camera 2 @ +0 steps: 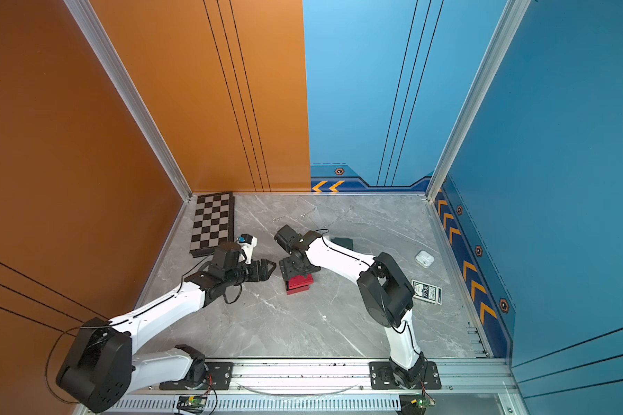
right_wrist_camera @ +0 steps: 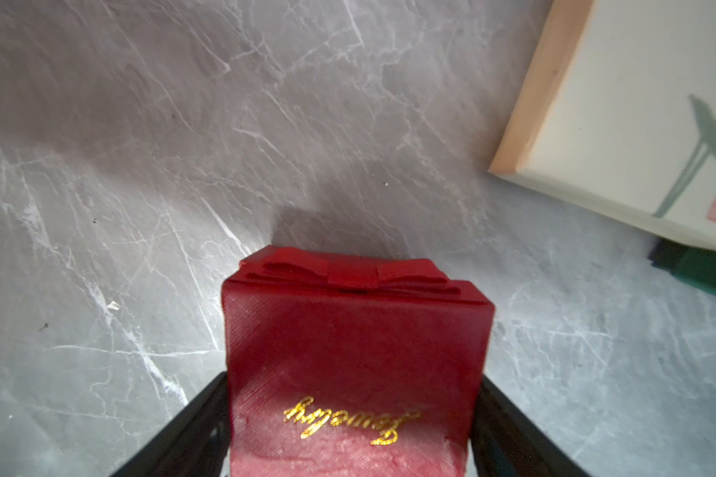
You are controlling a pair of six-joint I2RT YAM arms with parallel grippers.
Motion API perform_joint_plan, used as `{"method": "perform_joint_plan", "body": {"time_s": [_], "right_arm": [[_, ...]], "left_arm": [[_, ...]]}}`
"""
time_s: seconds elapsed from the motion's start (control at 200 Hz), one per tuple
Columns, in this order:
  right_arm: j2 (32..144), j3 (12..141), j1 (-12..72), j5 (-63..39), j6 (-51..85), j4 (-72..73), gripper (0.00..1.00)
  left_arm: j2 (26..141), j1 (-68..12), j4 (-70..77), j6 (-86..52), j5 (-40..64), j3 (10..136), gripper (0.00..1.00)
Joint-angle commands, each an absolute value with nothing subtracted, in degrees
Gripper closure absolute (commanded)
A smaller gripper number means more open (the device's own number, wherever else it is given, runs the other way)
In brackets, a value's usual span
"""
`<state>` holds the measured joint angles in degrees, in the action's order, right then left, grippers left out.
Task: Take the necklace out of the lift-off lid jewelry box
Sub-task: Close the lid on the jewelry box.
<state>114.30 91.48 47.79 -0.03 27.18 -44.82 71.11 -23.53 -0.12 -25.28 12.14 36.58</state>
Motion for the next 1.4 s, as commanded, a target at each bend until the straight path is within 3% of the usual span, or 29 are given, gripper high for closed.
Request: {"method": "perform_joint_plan", "body": {"time_s": [0.0, 1.391], "right_arm": [[116.3, 93.5, 48.5, -0.5, 26.9, -47.2, 0.16], [120.8, 94.2, 51.2, -1.8, 27.1, -48.3, 0.16]], "left_arm": [[71.6, -22.7, 0.7, -24.9, 13.7, 35.8, 0.2], [71.5, -21.6, 0.7, -25.7, 13.6, 34.5, 0.19]]}}
